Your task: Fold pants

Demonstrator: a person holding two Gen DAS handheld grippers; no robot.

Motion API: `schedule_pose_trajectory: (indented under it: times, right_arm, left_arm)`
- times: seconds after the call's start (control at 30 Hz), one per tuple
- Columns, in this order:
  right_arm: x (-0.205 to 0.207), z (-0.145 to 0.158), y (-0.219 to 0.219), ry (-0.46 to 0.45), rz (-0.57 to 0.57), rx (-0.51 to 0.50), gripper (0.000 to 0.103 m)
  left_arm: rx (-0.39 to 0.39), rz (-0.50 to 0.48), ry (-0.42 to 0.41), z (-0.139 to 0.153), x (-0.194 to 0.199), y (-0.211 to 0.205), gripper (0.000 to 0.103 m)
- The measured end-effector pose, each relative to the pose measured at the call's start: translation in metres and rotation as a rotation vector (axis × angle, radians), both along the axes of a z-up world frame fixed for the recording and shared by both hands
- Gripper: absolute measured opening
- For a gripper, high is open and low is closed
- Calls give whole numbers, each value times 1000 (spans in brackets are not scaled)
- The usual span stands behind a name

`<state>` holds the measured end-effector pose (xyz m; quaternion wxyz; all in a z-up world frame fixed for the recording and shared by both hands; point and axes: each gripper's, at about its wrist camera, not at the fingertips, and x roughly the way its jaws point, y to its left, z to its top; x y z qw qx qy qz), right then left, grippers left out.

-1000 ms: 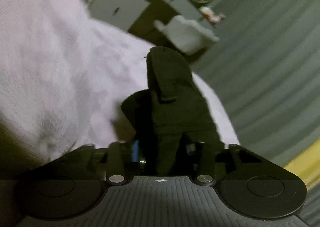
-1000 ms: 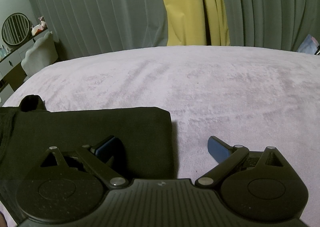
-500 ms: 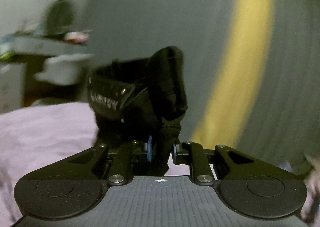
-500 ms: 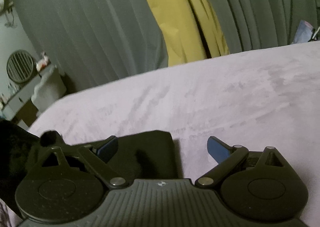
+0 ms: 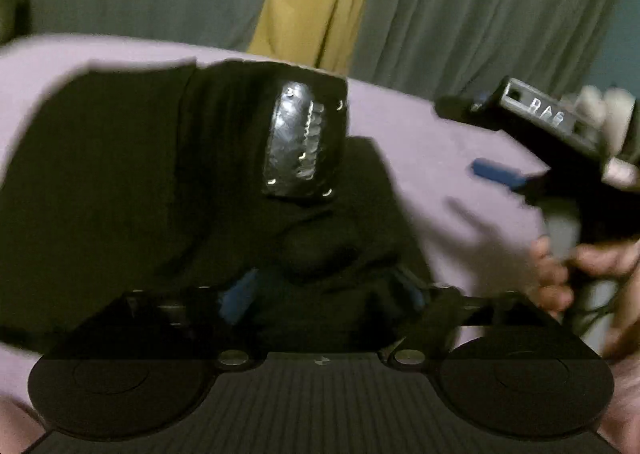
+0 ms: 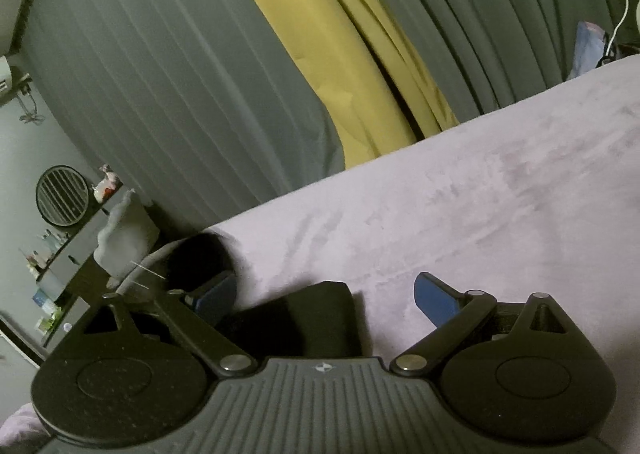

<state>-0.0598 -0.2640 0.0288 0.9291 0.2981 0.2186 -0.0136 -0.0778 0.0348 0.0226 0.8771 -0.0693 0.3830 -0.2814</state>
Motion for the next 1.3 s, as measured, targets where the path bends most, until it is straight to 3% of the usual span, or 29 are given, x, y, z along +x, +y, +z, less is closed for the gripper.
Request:
schedule_pose_trajectory:
  times: [0.07, 0.13, 0.27, 0.3, 0.4, 0.5, 0.57, 0.63, 0.67, 0.7, 0.73, 0.8, 0.9, 0.97, 1.03, 1.1, 1.17, 1.2, 1.23, 1.3]
  right_arm:
    - [0, 0, -3, 3, 16, 18, 97]
    - [2, -3, -6, 7, 57, 66, 97]
    - [13, -9, -4, 30, 159, 167, 97]
    - [18, -11, 2, 37, 219, 209, 96]
    - [18, -9, 11, 22, 286, 233, 95]
    - [20, -8, 16, 20, 334, 241, 93]
    - [25, -12, 22, 56, 369, 220, 91]
    - [33, -20, 31, 113, 399, 208, 86]
    - [39, -25, 35, 144, 418, 207, 83]
    - [44, -30, 39, 172, 438, 207, 72]
    - [56, -38, 48, 223, 479, 204, 50]
    - [60, -41, 53, 243, 489, 193, 40]
    - [63, -43, 53, 243, 491, 231, 43]
    - [68, -51, 46, 250, 502, 366, 56]
    - [71, -52, 46, 251, 514, 402, 77]
    - [82, -52, 55, 260, 556, 426, 83]
    - [83, -53, 59, 269, 556, 411, 81]
    - [84, -52, 63, 280, 551, 381, 70]
    - [79, -48, 71, 292, 517, 276, 54]
    - [75, -46, 70, 289, 507, 233, 40]
  left_arm:
    - [-94, -3, -32, 9, -5, 13, 94]
    - [-115, 74, -107, 23, -9, 30, 96]
    - [-87, 399, -194, 34, 4, 82, 97]
    - [-64, 517, -192, 30, 9, 98, 97]
    - [-52, 736, -162, 13, 19, 130, 97]
    - [-72, 874, -68, -15, 29, 162, 97]
    - [-113, 912, 11, -27, 38, 168, 97]
    - [-154, 943, 19, -35, 37, 179, 97]
    - [-134, 965, 6, -33, 34, 179, 97]
    - [-110, 979, -6, -33, 34, 178, 97]
    - [-108, 982, -13, -33, 33, 176, 97]
    - [-143, 968, -9, -32, 32, 176, 97]
    - [-165, 953, -28, -35, 27, 177, 97]
    - [-169, 959, -25, -35, 29, 181, 97]
    - [-180, 961, -9, -37, 32, 182, 97]
    - [-192, 965, -6, -34, 31, 178, 97]
    - [-202, 977, -1, -32, 26, 179, 97]
    - [-208, 988, 2, -32, 26, 180, 97]
    - [-211, 996, 6, -33, 27, 181, 97]
    - [-211, 1013, 13, -34, 26, 181, 97]
